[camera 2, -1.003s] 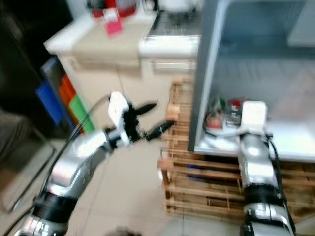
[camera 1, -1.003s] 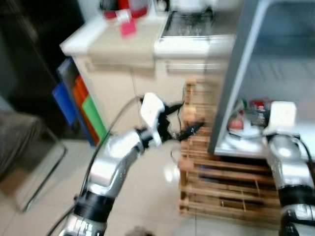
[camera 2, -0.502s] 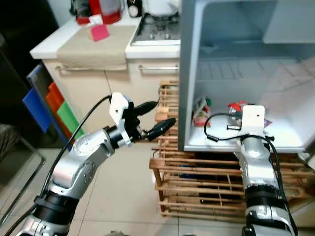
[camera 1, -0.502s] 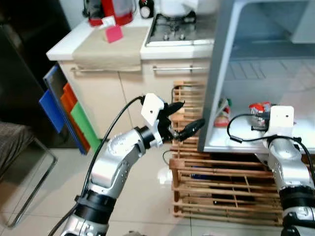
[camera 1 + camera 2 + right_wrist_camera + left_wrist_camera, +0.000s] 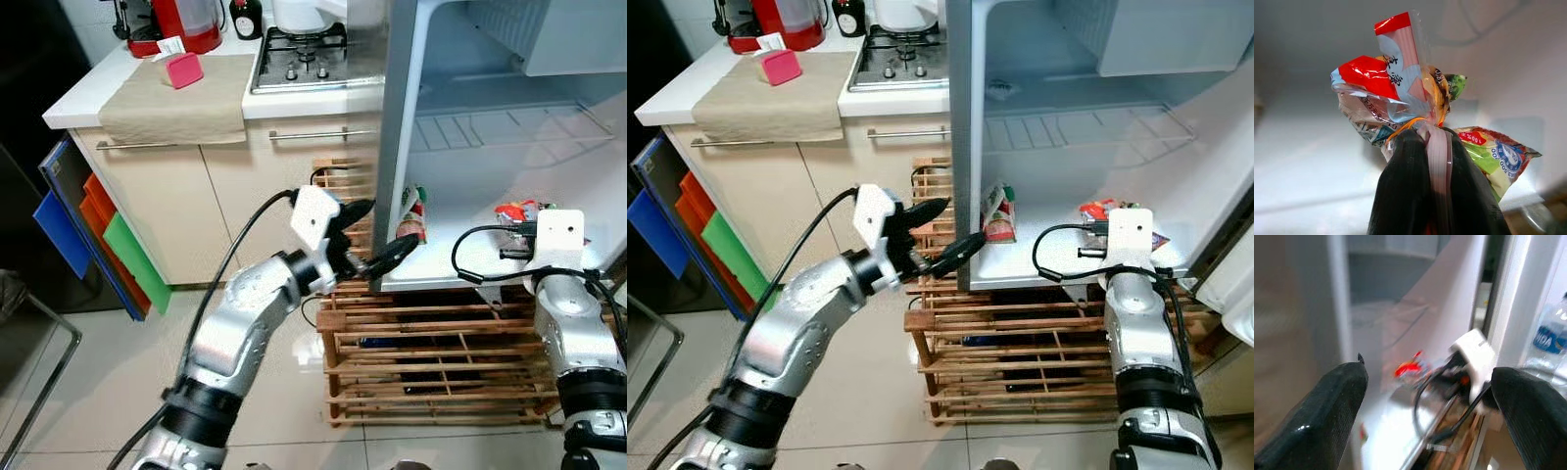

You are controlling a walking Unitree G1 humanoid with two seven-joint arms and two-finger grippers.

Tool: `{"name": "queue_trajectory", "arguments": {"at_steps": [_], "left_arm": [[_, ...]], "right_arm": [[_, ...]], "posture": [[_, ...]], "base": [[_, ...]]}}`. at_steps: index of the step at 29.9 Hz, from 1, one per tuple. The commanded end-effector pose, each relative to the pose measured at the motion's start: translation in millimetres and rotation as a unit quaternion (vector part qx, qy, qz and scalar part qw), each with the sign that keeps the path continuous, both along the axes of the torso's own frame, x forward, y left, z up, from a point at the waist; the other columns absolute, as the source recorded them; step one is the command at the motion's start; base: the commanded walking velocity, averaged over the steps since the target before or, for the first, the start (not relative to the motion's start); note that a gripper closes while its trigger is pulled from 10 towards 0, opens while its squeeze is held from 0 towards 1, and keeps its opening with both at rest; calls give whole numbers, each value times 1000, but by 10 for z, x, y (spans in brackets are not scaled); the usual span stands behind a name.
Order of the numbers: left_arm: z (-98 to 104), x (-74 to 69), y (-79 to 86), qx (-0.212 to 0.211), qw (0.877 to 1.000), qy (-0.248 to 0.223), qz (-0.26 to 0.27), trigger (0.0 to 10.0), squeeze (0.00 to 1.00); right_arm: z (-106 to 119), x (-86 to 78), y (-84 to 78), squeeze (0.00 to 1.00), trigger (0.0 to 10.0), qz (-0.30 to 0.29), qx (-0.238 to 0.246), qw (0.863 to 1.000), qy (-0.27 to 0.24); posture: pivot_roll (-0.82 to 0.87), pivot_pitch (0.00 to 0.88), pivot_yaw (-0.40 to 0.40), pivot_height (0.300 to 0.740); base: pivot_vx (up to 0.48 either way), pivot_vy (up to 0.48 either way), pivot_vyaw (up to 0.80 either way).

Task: Restocking fridge

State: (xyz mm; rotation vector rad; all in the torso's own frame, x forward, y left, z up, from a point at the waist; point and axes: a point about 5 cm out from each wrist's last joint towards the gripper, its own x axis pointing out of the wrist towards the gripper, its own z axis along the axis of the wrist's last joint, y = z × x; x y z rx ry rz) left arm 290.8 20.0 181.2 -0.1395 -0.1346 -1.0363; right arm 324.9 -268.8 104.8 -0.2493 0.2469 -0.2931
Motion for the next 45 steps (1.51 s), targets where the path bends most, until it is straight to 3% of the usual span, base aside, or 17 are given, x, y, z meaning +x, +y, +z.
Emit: {"name": "queue_trajectory", "arguments": {"at_steps": [1,9,17,20,25,28,32,37,44,45], "left_arm": [[-3,4,-1,9,1000,-9,-3,10000,0],[-5,-1,6,-6,1000,-6,6,10000,0],[-81,-51,145,11,1000,2,20,10000,0],[-151,-130,193,25,1000,17,-8,10000,0],[-161,-192,50,56,997,13,-44,10000,0],[-304,-188,48,95,995,40,-16,10000,0],[-434,-189,64,109,991,66,31,10000,0],[-512,-396,0,117,989,91,3,10000,0],[-508,-525,-7,123,988,94,-6,10000,0],[-503,-560,-10,123,988,94,-5,10000,0]], "right_arm": [[102,68,52,0,10000,13,-9,1000,-22],[93,126,154,0,10000,43,-6,999,-19],[55,200,314,0,10000,77,-4,997,-11],[26,222,368,0,10000,82,-23,996,-6],[10,244,349,0,10000,74,-57,996,-4],[9,278,366,0,10000,67,-68,995,-5],[-3,290,397,0,10000,65,-81,995,-7],[-66,263,436,0,10000,62,-110,992,-9],[-63,254,461,0,10000,70,-102,992,-24],[-44,251,473,110,10000,77,-101,991,-34]], "posture": [[-69,0,91,740],[-73,0,89,740],[-51,0,84,740],[-33,7,76,740],[-21,44,83,740],[-18,72,97,740],[-2,101,105,740],[19,165,126,740],[20,200,141,740],[20,209,142,740]], "base": [[0,-480,0],[41,-378,0],[0,0,0],[0,0,0],[0,0,0],[0,0,0],[0,0,0],[0,0,0],[0,0,0],[0,0,0]]}}
